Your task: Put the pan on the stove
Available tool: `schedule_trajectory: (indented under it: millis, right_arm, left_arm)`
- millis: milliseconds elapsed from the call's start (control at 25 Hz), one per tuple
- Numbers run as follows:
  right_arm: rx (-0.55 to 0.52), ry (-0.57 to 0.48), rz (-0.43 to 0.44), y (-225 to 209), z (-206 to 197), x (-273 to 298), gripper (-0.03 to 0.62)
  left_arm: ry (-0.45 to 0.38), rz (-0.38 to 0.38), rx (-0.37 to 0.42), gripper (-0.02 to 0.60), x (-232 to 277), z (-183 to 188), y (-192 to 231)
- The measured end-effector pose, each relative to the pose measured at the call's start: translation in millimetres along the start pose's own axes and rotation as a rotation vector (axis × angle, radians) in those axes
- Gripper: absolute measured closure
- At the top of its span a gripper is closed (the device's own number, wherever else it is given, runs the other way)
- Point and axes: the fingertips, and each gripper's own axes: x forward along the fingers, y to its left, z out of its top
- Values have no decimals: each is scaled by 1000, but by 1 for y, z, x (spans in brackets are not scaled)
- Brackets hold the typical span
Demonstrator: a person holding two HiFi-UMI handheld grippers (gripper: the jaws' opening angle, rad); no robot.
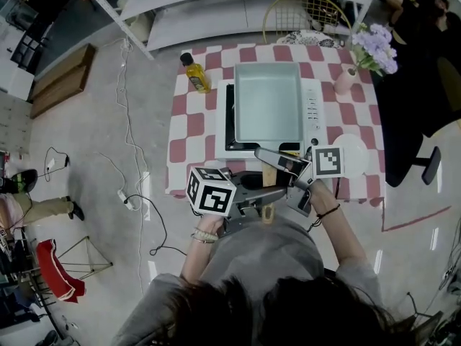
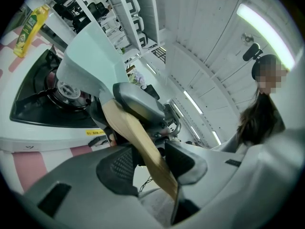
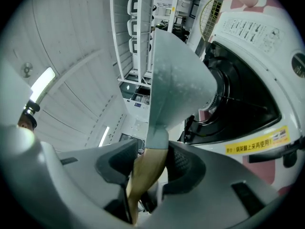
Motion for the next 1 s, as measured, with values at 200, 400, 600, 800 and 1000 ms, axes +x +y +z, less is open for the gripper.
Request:
schedule_trajectory:
  millis: [200,400,600,800,1000]
  right_arm:
    - [33,-10,-23,-12,3,4,416]
    - [52,-3,-28,-20,4,8,416]
    - [73,2,-30,-28,6,11,416]
    - [105,1,-35,-35,8,13,416]
    - [110,8,-46,-44,7,12,416]
  left_arm:
    - [16,-6,-27,393,-3,2,9]
    - [22,-7,-56,393,-4,2,17]
    - [23,-6,-79,393,-5,3,24]
    - [24,-10,-99,393,-3,3,32]
    - [28,-13,-122,393,-3,1,36]
